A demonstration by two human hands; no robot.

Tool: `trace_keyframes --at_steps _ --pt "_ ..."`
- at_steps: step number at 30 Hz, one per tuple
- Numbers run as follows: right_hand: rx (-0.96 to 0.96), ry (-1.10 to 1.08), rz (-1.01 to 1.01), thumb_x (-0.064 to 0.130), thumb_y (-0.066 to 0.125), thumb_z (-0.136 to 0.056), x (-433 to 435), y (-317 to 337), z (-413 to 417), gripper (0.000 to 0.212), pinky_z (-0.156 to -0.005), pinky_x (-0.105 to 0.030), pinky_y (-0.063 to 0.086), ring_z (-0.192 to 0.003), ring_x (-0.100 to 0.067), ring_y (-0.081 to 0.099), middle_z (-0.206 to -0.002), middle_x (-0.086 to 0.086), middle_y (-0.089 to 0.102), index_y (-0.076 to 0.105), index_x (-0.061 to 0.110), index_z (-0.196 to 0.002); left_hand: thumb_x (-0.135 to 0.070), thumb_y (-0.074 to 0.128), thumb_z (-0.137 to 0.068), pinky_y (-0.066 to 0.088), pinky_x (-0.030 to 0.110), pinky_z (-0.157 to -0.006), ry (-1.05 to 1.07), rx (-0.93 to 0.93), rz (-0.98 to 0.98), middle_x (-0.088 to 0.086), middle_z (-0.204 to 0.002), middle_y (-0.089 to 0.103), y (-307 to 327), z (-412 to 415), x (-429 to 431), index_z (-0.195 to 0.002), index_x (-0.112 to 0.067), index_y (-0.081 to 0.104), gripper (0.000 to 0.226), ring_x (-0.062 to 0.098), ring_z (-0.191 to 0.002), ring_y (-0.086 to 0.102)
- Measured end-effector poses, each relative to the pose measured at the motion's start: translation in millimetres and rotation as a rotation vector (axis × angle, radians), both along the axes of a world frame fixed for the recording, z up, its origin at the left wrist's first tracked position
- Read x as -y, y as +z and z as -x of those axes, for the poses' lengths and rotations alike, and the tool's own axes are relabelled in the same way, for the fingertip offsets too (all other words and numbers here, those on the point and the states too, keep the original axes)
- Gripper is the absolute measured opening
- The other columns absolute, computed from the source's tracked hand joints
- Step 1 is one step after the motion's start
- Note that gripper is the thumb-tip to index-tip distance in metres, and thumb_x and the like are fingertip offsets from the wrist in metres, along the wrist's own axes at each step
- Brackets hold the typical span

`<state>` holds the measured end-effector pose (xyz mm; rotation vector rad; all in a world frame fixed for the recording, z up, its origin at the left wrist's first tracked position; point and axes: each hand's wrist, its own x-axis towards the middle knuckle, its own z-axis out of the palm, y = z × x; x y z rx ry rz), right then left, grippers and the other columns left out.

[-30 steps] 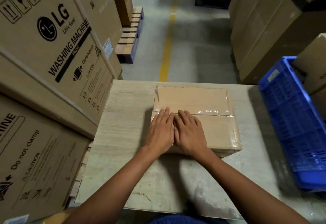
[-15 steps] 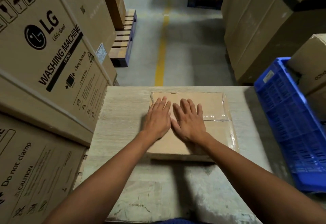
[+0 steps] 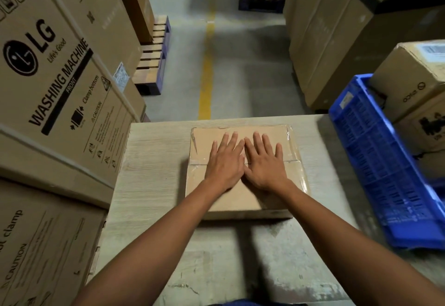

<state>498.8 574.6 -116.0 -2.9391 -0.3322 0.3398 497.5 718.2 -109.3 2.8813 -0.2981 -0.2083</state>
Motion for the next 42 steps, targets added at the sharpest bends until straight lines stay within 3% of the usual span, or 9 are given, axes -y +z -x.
trace_keyframes --at_steps 4,9,17,21,24,28,32,38,42 --pt "-0.023 0.006 -0.029 0.068 0.016 -0.089 4.8 13.0 3.2 0.083 -0.121 -0.058 0.005 -0.156 -0.027 -0.003 -0.170 -0.005 -0.001 0.013 0.026 -0.161 -0.032 0.029 -0.106 0.009 0.048 -0.124 -0.030 0.011 0.007 0.002 -0.167 0.015 7.6 4.7 1.5 -0.156 -0.022 0.027 0.052 0.022 -0.154 0.006" --pt "0.148 -0.015 -0.077 0.046 0.032 -0.091 13.8 18.8 46.3 0.055 -0.104 -0.048 0.040 -0.135 -0.034 0.048 -0.145 -0.010 0.053 0.062 0.021 -0.129 -0.023 0.037 -0.099 0.029 0.042 -0.118 -0.125 0.102 0.137 0.012 -0.147 0.053 6.8 48.7 11.1 -0.135 -0.008 0.058 0.044 0.028 -0.143 0.040" --pt "0.100 0.015 -0.079 0.041 0.031 -0.090 18.4 14.9 58.1 0.058 -0.105 -0.049 0.042 -0.134 -0.035 0.050 -0.144 -0.014 0.055 0.062 0.018 -0.133 -0.023 0.046 -0.097 0.033 0.037 -0.115 -0.122 0.118 0.127 0.012 -0.139 0.060 11.8 53.4 14.8 -0.131 -0.006 0.063 0.042 0.029 -0.137 0.048" --pt "0.211 0.002 -0.094 0.031 0.046 -0.087 26.7 18.6 79.9 0.028 -0.076 -0.036 0.044 -0.104 -0.033 0.059 -0.109 -0.007 0.060 0.066 0.016 -0.100 -0.024 0.045 -0.089 0.054 0.040 -0.094 -0.192 0.264 0.227 0.009 -0.106 0.074 3.1 81.1 16.2 -0.102 -0.008 0.075 0.036 0.033 -0.107 0.068" --pt "0.312 -0.080 -0.156 0.020 0.055 -0.085 34.2 9.7 107.7 0.012 -0.061 -0.032 0.033 -0.081 -0.030 0.055 -0.091 -0.007 0.054 0.062 0.010 -0.087 -0.020 0.045 -0.087 0.056 0.042 -0.093 -0.229 0.285 0.258 0.010 -0.114 0.073 -8.6 109.0 26.2 -0.108 -0.006 0.074 0.038 0.033 -0.110 0.067" --pt "0.307 -0.050 -0.241 0.023 0.045 -0.097 40.0 -10.0 127.7 0.040 -0.100 -0.049 0.051 -0.126 -0.042 0.057 -0.133 -0.024 0.062 0.068 0.002 -0.122 -0.017 0.052 -0.085 0.056 0.043 -0.094 -0.197 0.290 0.219 0.011 -0.116 0.073 -16.3 112.1 33.1 -0.106 -0.007 0.075 0.033 0.034 -0.112 0.066" --pt "0.305 -0.017 -0.271 0.030 0.045 -0.092 51.3 3.8 118.1 0.045 -0.098 -0.050 0.053 -0.121 -0.039 0.061 -0.128 -0.020 0.065 0.069 0.004 -0.119 -0.019 0.053 -0.084 0.053 0.044 -0.096 -0.218 0.314 0.183 0.012 -0.113 0.072 -7.7 100.5 41.2 -0.103 -0.009 0.074 0.030 0.036 -0.117 0.063" --pt "0.126 -0.058 -0.091 0.035 0.035 -0.095 70.1 1.6 91.3 0.062 -0.116 -0.046 0.037 -0.142 -0.036 0.042 -0.150 -0.021 0.047 0.048 0.004 -0.147 -0.035 0.011 -0.091 0.012 0.056 -0.120 -0.141 0.056 -0.020 0.007 -0.165 0.022 -2.4 68.5 76.6 -0.153 -0.019 0.035 0.069 0.028 -0.153 0.014" --pt "0.178 -0.036 0.008 0.034 0.041 -0.086 68.3 11.9 74.8 0.041 -0.077 -0.042 0.049 -0.104 -0.035 0.061 -0.111 -0.012 0.065 0.064 0.009 -0.110 -0.035 0.015 -0.091 0.024 0.055 -0.116 -0.183 0.058 -0.071 0.006 -0.159 0.036 -2.4 59.8 70.4 -0.149 -0.019 0.042 0.065 0.028 -0.147 0.031"
